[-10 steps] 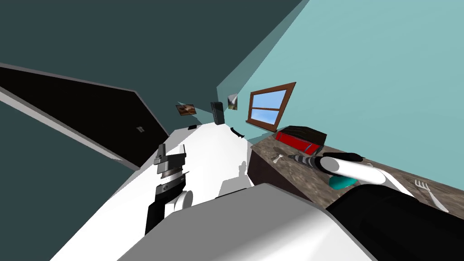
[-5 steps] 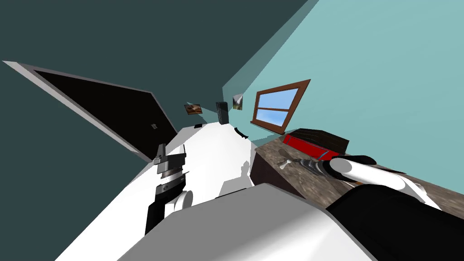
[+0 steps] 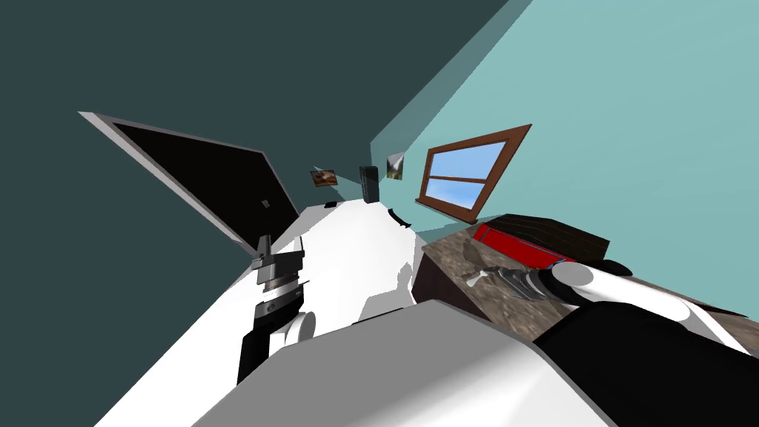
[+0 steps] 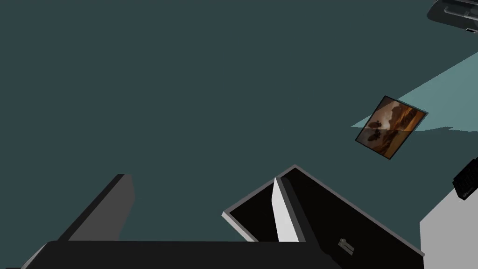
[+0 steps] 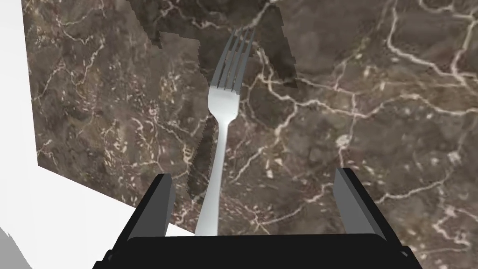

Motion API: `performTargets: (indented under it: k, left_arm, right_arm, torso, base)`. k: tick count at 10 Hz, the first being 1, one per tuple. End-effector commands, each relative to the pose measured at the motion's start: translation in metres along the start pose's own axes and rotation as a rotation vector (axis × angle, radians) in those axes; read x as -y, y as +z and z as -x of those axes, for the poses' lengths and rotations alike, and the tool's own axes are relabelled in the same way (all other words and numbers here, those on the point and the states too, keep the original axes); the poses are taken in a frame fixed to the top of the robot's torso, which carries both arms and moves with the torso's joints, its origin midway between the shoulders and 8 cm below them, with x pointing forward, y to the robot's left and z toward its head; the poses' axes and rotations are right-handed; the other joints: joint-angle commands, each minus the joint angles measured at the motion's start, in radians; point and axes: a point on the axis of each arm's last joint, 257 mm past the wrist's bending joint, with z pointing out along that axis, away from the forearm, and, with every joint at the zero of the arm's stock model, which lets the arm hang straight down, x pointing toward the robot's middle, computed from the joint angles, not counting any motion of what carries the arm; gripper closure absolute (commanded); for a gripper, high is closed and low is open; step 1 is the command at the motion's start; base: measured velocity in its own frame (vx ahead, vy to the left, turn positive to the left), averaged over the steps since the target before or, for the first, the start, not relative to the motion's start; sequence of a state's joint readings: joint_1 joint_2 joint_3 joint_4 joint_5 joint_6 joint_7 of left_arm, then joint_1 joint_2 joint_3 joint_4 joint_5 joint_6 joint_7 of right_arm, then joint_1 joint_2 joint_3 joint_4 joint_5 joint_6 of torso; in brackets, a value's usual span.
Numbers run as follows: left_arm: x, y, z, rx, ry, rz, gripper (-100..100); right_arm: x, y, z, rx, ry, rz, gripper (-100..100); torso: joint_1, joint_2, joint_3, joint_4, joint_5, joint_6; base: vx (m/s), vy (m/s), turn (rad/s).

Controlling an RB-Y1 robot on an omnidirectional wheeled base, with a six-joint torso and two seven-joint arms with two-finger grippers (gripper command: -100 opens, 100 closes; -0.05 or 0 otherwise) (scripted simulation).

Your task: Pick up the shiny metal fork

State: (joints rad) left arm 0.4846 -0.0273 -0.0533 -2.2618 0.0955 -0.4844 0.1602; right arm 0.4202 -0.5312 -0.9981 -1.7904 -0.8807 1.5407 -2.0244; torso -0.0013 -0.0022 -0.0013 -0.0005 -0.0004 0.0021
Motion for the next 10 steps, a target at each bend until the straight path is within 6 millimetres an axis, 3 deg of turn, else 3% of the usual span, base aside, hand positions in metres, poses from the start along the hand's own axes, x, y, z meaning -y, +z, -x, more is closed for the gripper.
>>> performTargets:
  k: [1,10]
  left_arm:
    - [0.0,0.0,0.0,0.0,0.0,0.0,0]
    - [0.0,0.0,0.0,0.0,0.0,0.0,0]
  right_arm:
    - [-0.012,-0.001,0.009,0.051,0.087,0.008,-100]
    - [-0.05,-0.006,0.06,0.282,0.39,0.048,-100]
  torso:
    - [0.0,0.0,0.0,0.0,0.0,0.0]
    - [-0.001,0.0,0.0,0.0,0.0,0.0]
  base:
    - [0.033,-0.035,0.165]
    - [0.03,-0.034,0.112]
